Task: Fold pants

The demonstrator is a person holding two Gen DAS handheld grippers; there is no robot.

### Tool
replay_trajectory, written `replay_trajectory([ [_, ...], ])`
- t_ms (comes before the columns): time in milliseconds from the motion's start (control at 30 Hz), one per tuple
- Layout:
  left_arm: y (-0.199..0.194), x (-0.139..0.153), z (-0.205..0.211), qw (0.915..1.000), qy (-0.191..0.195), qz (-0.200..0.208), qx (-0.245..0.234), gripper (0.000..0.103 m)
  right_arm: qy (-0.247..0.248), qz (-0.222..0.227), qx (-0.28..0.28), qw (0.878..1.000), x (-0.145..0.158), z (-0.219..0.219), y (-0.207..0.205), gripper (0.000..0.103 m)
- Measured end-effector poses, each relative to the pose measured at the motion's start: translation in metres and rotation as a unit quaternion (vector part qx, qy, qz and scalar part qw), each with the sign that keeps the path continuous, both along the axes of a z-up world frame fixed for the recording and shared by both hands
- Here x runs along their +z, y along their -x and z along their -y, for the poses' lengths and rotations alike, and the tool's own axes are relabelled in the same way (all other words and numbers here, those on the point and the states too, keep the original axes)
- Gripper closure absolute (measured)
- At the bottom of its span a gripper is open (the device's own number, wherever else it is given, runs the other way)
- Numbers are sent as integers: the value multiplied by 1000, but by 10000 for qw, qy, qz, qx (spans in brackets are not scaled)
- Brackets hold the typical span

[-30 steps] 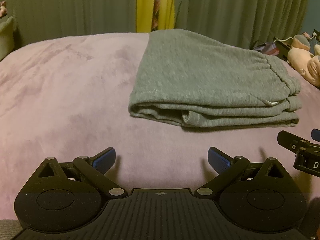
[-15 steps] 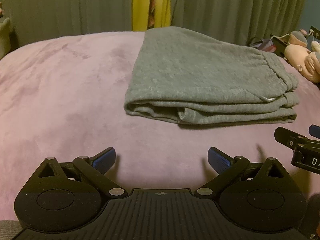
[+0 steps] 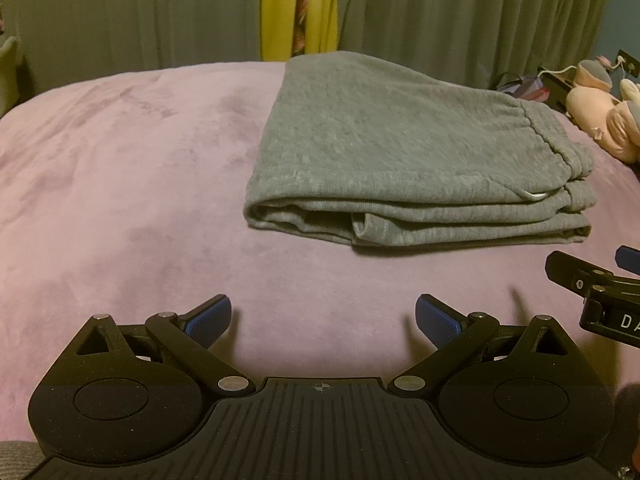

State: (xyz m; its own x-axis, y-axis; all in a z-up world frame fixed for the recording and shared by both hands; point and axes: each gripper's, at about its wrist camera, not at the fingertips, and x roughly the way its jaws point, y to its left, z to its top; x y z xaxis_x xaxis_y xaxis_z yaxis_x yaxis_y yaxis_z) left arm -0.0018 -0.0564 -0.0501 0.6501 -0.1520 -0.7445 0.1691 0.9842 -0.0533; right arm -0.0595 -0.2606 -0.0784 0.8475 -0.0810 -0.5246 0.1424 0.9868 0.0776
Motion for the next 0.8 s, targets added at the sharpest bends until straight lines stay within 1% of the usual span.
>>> replay_trajectory([
  [800,1,0,2,10000,-12,15,-61,1,8,-13,-5,10000,-1,-1,0,4],
])
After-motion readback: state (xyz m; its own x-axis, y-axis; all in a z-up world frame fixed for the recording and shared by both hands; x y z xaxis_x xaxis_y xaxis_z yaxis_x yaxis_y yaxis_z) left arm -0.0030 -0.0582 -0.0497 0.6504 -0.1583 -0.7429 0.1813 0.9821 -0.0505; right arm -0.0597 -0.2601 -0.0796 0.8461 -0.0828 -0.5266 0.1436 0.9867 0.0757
